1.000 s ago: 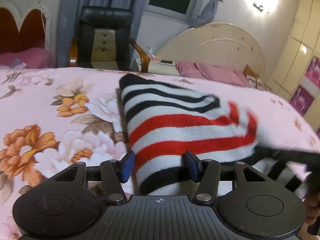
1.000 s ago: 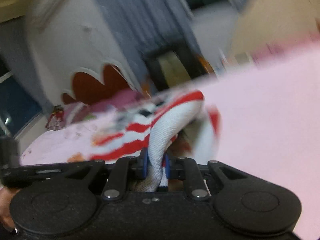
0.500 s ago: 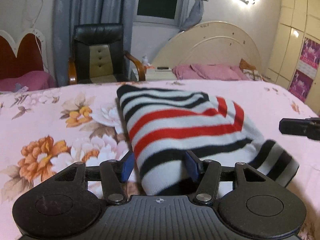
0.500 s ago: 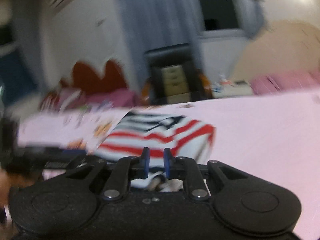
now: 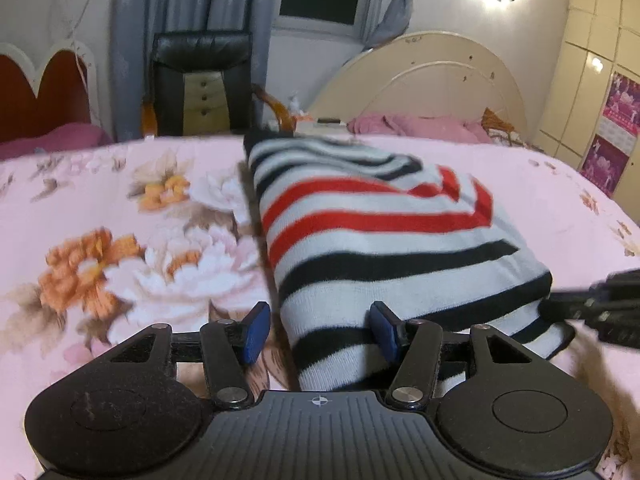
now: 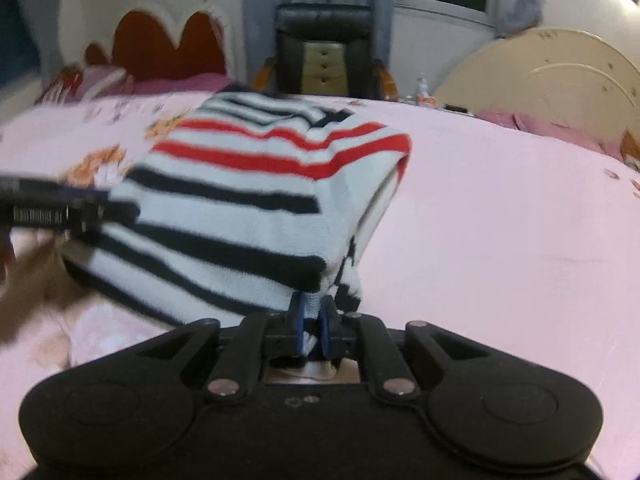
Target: Fold small clothes
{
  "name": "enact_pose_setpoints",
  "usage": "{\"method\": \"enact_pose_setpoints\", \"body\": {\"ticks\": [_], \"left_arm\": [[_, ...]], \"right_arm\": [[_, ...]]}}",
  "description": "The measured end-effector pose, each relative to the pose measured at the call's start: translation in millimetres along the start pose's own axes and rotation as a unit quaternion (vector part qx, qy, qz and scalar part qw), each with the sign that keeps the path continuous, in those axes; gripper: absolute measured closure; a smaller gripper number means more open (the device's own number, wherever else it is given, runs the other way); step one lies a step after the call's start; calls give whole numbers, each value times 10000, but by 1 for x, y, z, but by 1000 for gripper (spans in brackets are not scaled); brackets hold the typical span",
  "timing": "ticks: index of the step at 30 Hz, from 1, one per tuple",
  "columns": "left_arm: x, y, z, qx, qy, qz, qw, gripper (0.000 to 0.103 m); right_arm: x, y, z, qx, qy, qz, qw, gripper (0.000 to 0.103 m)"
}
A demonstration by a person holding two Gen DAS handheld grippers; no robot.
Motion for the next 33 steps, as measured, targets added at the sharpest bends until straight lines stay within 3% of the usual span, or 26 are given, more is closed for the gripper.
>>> {"method": "enact_pose_setpoints", "body": {"ticks": [3,9,14,17,22,24,26,27,29,33], "left_arm": [[-5,3,-19,363,4,-64,9993,47],[2,-33,-59,270,-195,-127,9994,47],[6,-69,-64,-225,-389,-153,9989,47],[5,-76,-62,-295,-372,-142,9988,41],[-1,-80,-59,-302,-229,-175,9991,29],[-3,-76,-63,-329,-187,-197,9991,28],[1,-64,-67,-211,-353,-296,9987,28],[4,-57,-66,-156,-454,-292,9984,28],[6,-47,-64,-130,-538,-251,9982,28],[8,-32,-56,-151,-546,-237,9981,28]], "right_arm": [[10,17,-19,573,-244,-30,9981,86],[21,-20,-71,915,-384,35,9951,89],[27,-70,-86,443,-206,349,9982,93],[39,-94,-76,81,-135,531,9985,102],[37,-91,-66,201,-33,555,9982,103],[35,-89,-69,134,-8,587,9982,103],[33,-76,-77,246,-112,602,9978,89],[31,-63,-77,436,-151,578,9973,73],[24,-40,-75,697,-168,404,9966,73],[8,-20,-61,609,-50,141,9980,84]]}}
Point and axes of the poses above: each gripper's, at about its wrist camera, not at the fingertips, and y roughly against the way its jaws point, x to its right, z to its underside, the point moved 1 cm from there along -y, roughly the way its jaws point
